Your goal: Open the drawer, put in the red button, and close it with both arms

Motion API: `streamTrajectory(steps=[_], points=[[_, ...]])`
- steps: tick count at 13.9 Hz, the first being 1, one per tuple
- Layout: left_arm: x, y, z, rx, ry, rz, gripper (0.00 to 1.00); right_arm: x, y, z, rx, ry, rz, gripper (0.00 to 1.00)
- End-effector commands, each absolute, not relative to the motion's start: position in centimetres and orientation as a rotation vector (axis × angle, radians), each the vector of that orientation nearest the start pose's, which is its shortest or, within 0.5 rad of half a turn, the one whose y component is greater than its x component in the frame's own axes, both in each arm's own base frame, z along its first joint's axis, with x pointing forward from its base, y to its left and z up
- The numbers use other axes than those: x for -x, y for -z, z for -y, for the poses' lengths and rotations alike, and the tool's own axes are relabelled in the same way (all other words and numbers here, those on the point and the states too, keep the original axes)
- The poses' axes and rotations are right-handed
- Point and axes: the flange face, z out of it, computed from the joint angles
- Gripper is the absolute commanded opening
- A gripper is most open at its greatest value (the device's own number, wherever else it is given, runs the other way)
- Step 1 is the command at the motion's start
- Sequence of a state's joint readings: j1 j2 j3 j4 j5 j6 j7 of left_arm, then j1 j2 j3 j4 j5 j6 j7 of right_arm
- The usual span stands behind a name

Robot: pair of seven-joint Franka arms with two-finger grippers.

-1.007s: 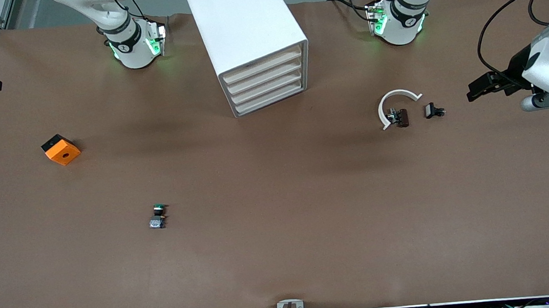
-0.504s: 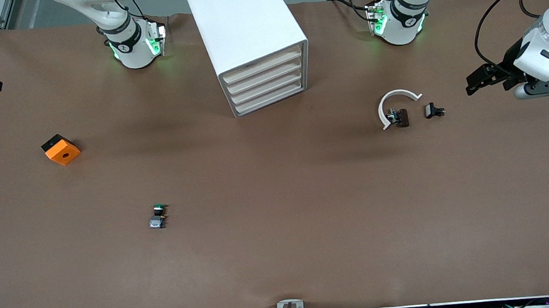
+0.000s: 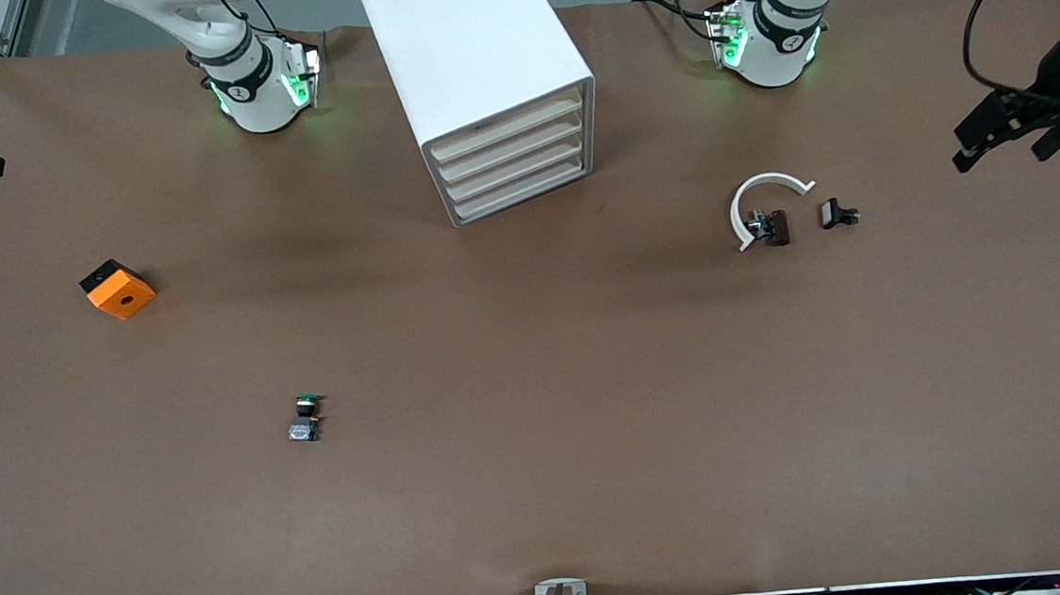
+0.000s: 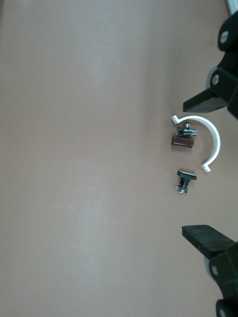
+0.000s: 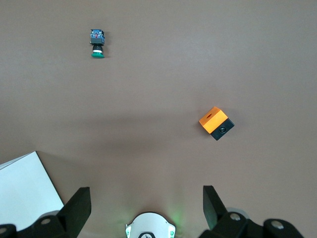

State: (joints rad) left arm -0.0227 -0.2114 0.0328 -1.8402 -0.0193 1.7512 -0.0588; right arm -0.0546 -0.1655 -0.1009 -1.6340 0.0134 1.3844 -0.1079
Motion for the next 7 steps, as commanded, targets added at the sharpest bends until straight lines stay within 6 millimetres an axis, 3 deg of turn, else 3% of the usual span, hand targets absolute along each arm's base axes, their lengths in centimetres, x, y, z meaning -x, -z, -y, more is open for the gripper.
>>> streamTrajectory(steps=[1, 5, 7], points=[[-52.3, -64.6, -0.2, 3.162, 0.113, 0.076, 1.00, -47.2, -67.1, 7.8, 3.095, -0.110, -0.088, 1.00], [-52.3, -64.7, -0.1, 3.161, 0.111, 0.085, 1.00, -47.2, -67.1, 7.7, 3.099, -0.111, -0.086, 1.00], [-52.0, -64.7, 1.0, 3.148, 0.092, 0.051, 1.00, -47.2, -67.1, 7.7, 3.100, -0.111, -0.084, 1.00]])
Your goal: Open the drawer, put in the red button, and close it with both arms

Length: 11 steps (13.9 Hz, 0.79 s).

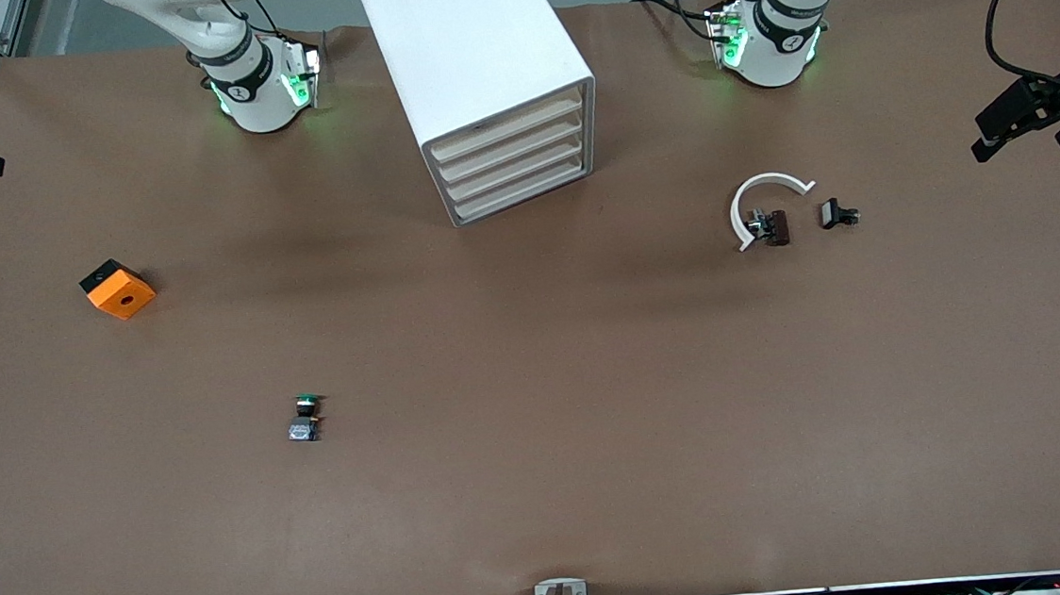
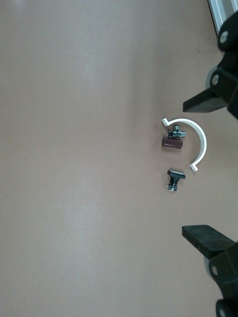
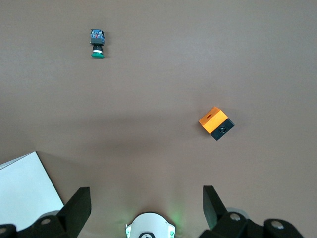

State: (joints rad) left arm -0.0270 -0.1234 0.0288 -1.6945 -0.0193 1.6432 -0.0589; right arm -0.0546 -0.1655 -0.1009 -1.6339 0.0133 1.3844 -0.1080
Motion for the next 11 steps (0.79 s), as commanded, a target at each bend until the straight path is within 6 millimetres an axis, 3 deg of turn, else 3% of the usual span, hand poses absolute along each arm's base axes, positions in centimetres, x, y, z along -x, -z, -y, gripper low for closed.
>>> streamTrajectory(steps=[1, 3, 11], points=[[-51.7, -64.7, 2.1, 3.142, 0.068, 0.020, 1.00, -47.2, -67.1, 7.6, 3.102, -0.112, -0.082, 1.00], [-51.6, -64.8, 2.8, 3.137, 0.060, 0.000, 1.00, -47.2, -67.1, 7.6, 3.101, -0.114, -0.082, 1.00], [-51.6, -64.9, 1.8, 3.139, 0.063, 0.012, 1.00, -47.2, -67.1, 7.6, 3.105, -0.115, -0.081, 1.00]])
